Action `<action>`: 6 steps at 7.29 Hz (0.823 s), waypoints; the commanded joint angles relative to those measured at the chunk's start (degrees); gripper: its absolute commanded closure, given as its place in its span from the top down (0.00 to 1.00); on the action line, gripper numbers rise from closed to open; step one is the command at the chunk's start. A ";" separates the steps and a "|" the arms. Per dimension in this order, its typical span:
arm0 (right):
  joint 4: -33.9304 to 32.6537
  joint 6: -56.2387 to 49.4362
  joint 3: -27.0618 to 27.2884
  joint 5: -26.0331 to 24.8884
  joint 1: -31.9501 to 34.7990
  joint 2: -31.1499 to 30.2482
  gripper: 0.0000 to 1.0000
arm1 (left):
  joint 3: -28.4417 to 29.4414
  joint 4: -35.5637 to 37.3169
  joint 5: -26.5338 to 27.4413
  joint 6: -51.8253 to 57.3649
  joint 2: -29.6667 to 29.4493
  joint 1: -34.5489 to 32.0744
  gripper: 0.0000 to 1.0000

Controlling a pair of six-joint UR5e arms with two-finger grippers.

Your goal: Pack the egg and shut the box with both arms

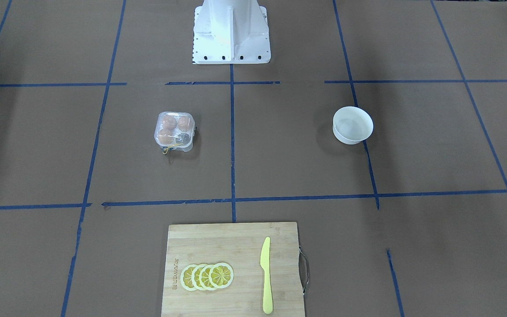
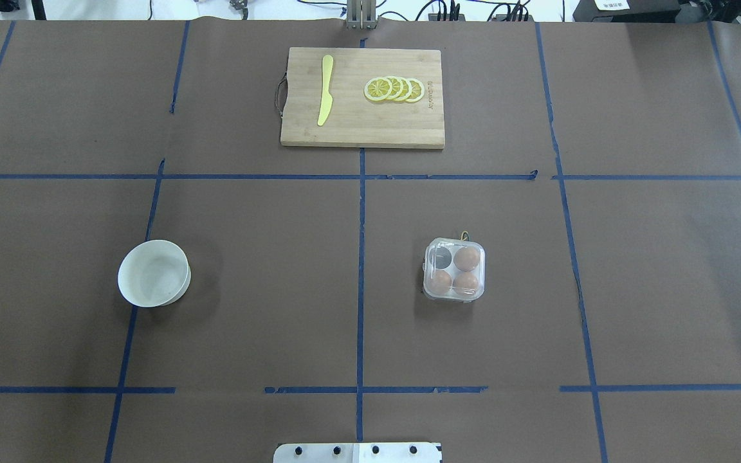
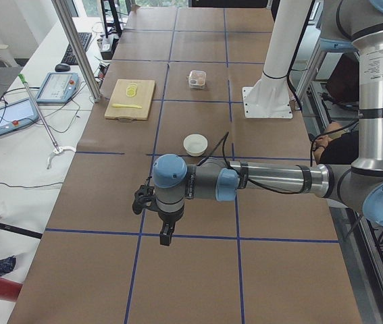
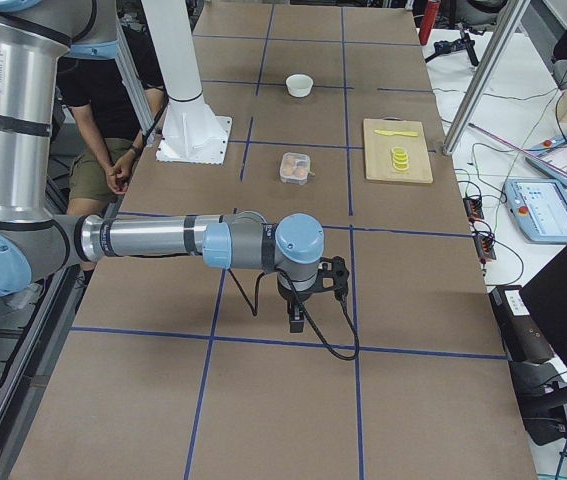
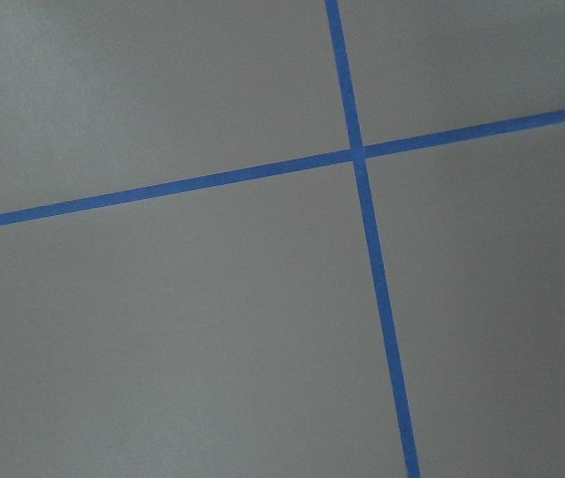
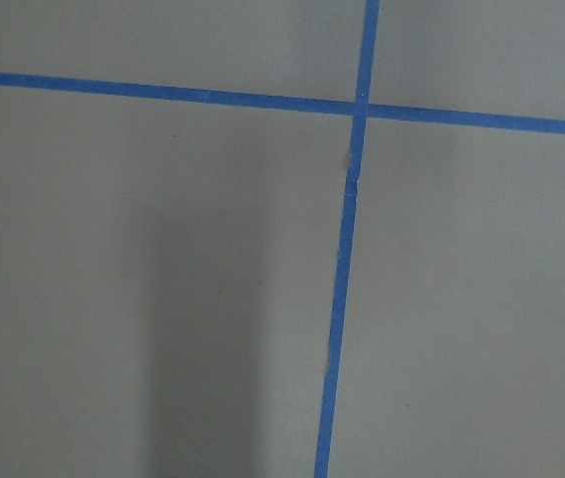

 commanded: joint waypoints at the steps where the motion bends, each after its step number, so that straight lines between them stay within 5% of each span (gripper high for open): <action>1: 0.00 0.10 0.50 0.20 0.00 0.00 1.00 | 0.09 0.00 0.00 0.06 0.07 0.00 1.00; 6: -0.09 0.10 1.03 0.46 0.00 -0.44 1.00 | -0.09 0.09 -0.09 -0.03 0.07 0.00 1.00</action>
